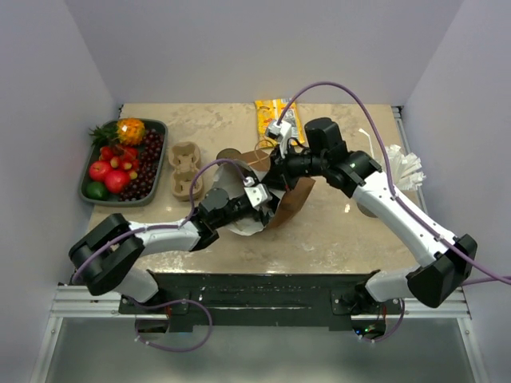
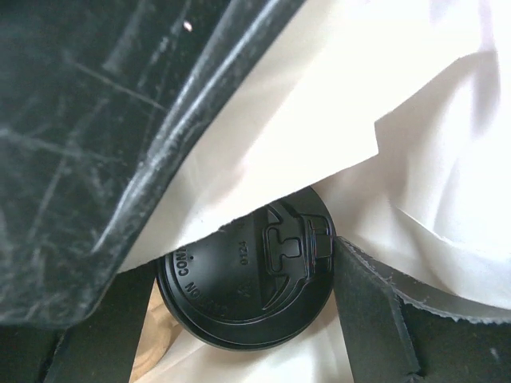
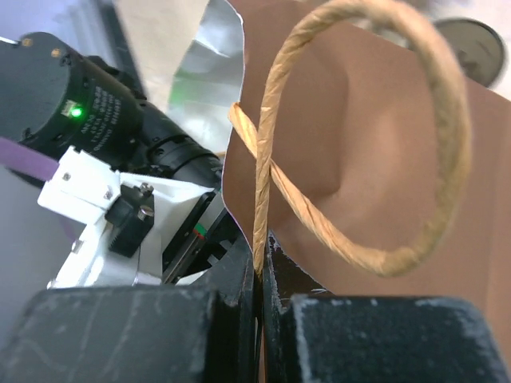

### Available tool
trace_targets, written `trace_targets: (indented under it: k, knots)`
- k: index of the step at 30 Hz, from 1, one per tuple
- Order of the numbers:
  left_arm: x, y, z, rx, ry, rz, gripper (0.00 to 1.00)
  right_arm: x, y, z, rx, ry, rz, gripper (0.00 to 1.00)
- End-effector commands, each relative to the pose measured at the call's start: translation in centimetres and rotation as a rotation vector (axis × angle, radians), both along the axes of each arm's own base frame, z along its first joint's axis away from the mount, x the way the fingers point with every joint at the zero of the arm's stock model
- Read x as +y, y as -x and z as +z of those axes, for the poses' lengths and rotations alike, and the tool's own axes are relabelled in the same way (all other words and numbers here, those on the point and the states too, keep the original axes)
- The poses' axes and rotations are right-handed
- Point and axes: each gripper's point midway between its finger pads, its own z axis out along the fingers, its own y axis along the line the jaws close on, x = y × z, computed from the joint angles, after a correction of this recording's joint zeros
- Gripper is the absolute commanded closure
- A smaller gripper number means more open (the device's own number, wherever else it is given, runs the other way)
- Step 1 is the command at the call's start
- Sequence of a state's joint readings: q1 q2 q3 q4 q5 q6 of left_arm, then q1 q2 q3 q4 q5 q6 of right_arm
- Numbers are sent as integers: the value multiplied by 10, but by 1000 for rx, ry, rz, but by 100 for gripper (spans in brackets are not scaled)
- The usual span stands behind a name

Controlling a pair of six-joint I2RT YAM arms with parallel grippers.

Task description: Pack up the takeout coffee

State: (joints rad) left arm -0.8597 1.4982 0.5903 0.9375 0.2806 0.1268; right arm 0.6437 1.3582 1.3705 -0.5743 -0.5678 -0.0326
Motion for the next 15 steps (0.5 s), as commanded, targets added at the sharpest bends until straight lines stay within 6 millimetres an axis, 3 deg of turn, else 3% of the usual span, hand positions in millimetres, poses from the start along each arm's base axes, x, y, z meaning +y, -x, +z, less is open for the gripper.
trace_targets:
  k: [1, 5, 9, 15]
  knots:
    - [-13, 40, 32, -79, 38, -186, 78, 21, 34, 35, 121, -176, 210, 100]
    - [-27, 36, 12, -11, 10, -178, 78, 6, 28, 10, 234, -175, 140, 100]
    - [-43, 22, -10, 16, -36, -148, 79, 1, 28, 1, 268, -190, 133, 100]
    - [-55, 12, -14, -4, -50, -150, 50, -11, 22, -3, 279, -198, 117, 100]
